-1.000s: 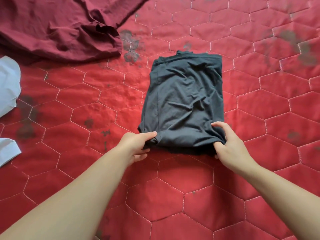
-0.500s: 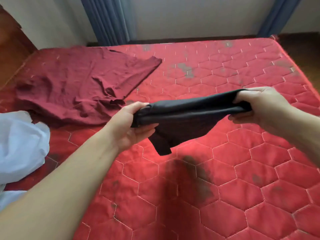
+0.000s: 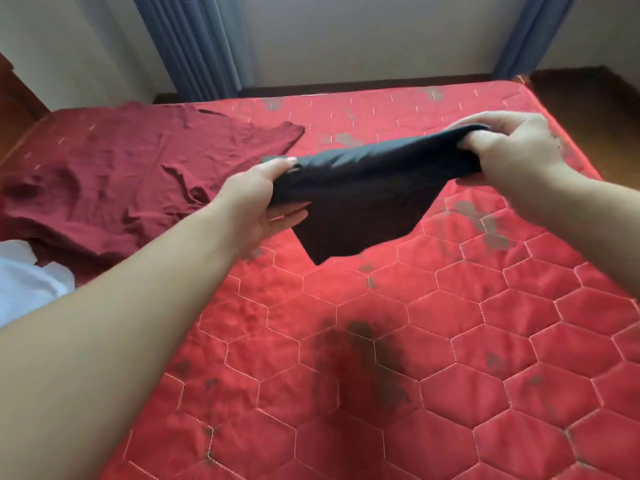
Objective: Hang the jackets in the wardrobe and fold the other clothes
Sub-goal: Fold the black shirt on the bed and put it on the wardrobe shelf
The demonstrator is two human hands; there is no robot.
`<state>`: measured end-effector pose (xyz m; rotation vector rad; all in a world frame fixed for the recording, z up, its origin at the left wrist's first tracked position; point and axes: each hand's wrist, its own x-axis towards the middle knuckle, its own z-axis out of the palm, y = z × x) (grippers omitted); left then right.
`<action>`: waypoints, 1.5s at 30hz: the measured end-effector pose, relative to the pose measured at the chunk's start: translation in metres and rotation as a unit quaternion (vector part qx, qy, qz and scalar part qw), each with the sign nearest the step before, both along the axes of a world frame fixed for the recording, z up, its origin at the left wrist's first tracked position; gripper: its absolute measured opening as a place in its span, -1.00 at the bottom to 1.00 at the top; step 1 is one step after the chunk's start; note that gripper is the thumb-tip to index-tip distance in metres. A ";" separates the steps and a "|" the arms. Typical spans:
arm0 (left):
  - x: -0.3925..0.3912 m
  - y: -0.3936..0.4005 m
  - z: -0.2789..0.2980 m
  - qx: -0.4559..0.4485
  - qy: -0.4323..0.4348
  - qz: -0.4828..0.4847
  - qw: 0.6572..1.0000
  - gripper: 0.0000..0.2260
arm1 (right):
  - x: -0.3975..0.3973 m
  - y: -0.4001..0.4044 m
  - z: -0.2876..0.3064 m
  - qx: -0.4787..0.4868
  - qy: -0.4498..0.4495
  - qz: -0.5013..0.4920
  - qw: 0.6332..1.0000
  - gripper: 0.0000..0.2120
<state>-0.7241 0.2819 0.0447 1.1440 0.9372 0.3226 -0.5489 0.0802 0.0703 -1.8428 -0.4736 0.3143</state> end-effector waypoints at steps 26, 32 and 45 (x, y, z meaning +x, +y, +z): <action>-0.072 -0.081 -0.184 -0.093 0.142 -0.113 0.979 -0.93 | -0.045 -0.095 -0.200 -0.176 0.430 -0.018 0.885 -0.87; -0.026 -0.060 -0.233 0.053 0.232 -0.077 0.968 -0.68 | -0.016 -0.063 -0.238 -0.213 0.314 -0.003 0.925 -0.76; -0.010 -0.069 -0.293 0.153 0.333 -0.048 0.929 -0.57 | -0.035 -0.063 -0.312 -0.279 0.199 -0.056 0.938 -0.64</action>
